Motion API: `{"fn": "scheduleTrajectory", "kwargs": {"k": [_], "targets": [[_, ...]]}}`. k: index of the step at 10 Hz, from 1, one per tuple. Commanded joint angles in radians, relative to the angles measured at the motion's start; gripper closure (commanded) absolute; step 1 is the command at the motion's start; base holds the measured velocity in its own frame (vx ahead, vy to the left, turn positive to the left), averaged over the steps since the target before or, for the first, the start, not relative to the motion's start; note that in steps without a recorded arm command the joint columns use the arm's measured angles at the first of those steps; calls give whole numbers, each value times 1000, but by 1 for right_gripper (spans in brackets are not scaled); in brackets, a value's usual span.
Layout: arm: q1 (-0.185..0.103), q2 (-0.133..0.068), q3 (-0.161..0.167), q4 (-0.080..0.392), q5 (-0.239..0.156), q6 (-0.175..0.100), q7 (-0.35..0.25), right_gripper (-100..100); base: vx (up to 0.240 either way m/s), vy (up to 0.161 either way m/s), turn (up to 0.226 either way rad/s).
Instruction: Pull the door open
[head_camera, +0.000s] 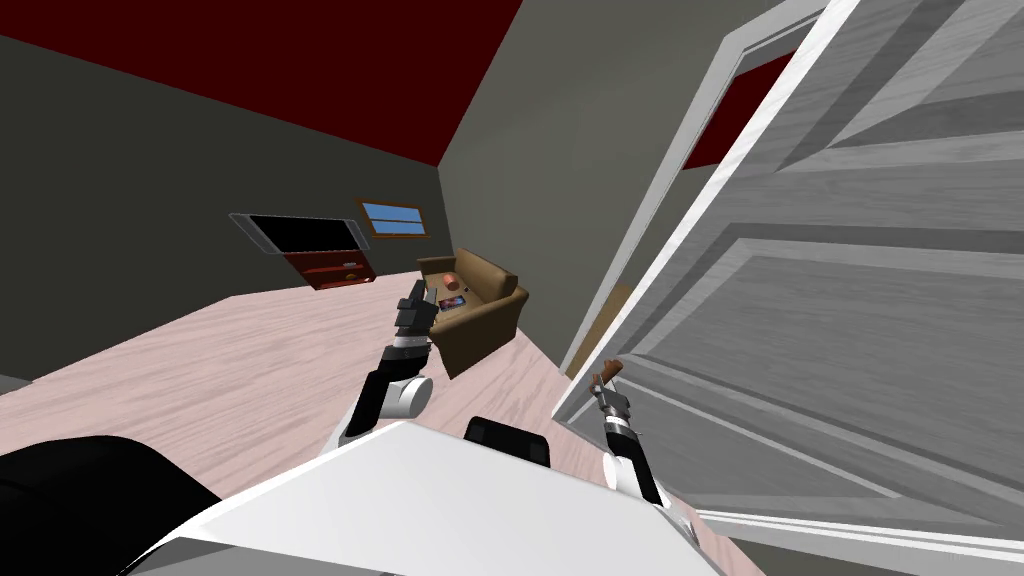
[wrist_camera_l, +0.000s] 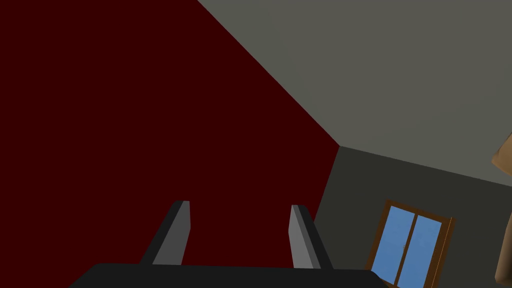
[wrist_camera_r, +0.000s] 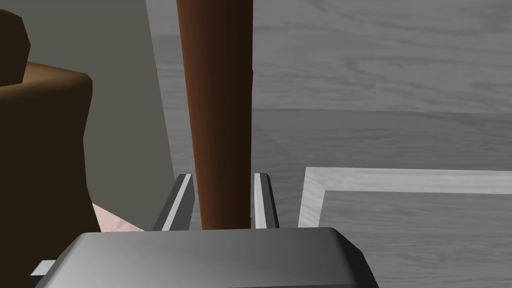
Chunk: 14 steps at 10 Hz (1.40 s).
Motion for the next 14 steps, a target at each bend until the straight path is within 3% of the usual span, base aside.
{"fn": "scheduleTrajectory", "kwargs": {"k": [1,2,3,9,10,11,14], "targets": [[10,-13,26,-10,12,-3,-21,100,-255,-45,80],[15,-20,39,-15,18,-6,-32,100,-246,-21,55],[12,-17,28,-21,13,0,-22,100,-108,-2,15],[64,-86,118,-41,61,-61,-118,100,-238,-47,100],[70,-93,127,-44,66,-68,-129,100,-233,-53,69],[55,-85,122,-25,64,-72,-125,100,-100,-20,20],[80,-118,165,-25,86,-116,-168,100,-190,-63,103]]}}
